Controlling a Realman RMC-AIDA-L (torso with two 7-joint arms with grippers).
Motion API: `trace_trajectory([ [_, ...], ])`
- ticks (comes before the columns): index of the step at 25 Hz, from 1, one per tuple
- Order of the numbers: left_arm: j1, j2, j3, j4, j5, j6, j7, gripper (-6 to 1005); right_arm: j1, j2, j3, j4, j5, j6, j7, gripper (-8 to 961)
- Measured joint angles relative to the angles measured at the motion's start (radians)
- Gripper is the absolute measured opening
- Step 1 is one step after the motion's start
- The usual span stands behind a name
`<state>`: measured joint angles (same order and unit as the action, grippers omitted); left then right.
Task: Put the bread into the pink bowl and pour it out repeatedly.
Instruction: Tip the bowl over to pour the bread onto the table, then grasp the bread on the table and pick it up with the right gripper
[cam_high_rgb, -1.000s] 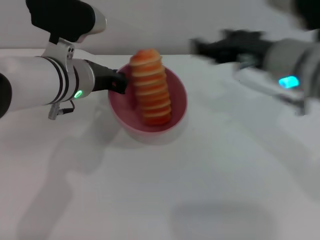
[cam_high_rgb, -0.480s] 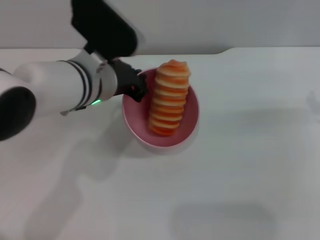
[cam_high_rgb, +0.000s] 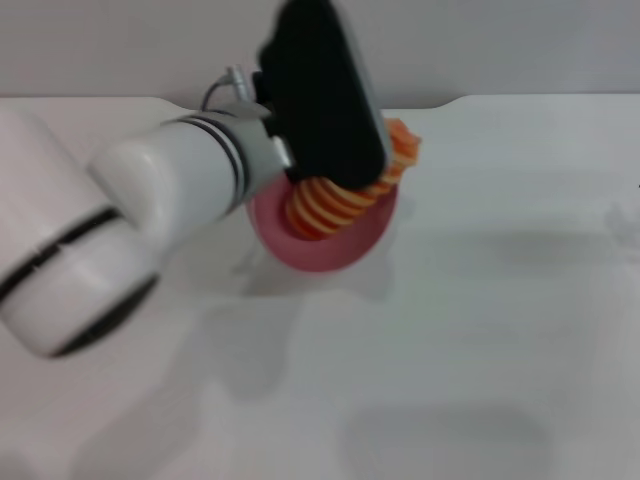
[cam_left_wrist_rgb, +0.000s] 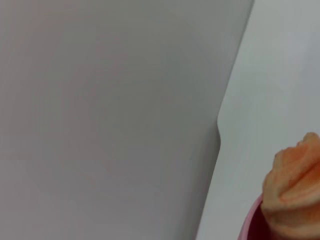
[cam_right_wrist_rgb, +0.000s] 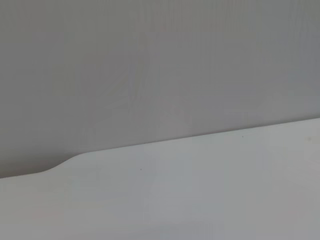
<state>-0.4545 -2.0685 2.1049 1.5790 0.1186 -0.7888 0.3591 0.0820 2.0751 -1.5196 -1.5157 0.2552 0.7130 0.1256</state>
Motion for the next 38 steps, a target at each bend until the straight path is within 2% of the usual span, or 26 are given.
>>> trace_trajectory([
  [8, -0.013, -0.005, 0.130, -0.002, 0.230, 0.018, -0.016, 49, 0.000, 0.000, -0.008, 0.009, 0.004, -0.002, -0.013, 741],
  [18, -0.037, -0.008, 0.151, -0.010, 0.313, 0.030, -0.093, 48, 0.008, 0.000, -0.027, 0.020, 0.020, -0.002, -0.016, 741],
  [23, -0.049, -0.006, 0.068, 0.016, 0.312, 0.012, -0.262, 48, 0.012, -0.001, -0.062, 0.009, 0.086, 0.000, -0.045, 740],
  [27, -0.062, -0.005, -0.012, 0.036, 0.302, -0.037, -0.361, 48, 0.041, -0.002, -0.121, 0.001, 0.226, 0.000, -0.121, 738],
  [32, -0.115, -0.003, -0.129, 0.036, 0.228, -0.199, -0.403, 48, 0.115, -0.001, -0.236, 0.014, 0.402, -0.010, -0.199, 735],
  [38, -0.095, 0.003, -0.265, 0.031, 0.088, -0.265, -0.404, 49, 0.227, 0.003, -0.361, 0.087, 0.497, -0.035, -0.209, 731],
])
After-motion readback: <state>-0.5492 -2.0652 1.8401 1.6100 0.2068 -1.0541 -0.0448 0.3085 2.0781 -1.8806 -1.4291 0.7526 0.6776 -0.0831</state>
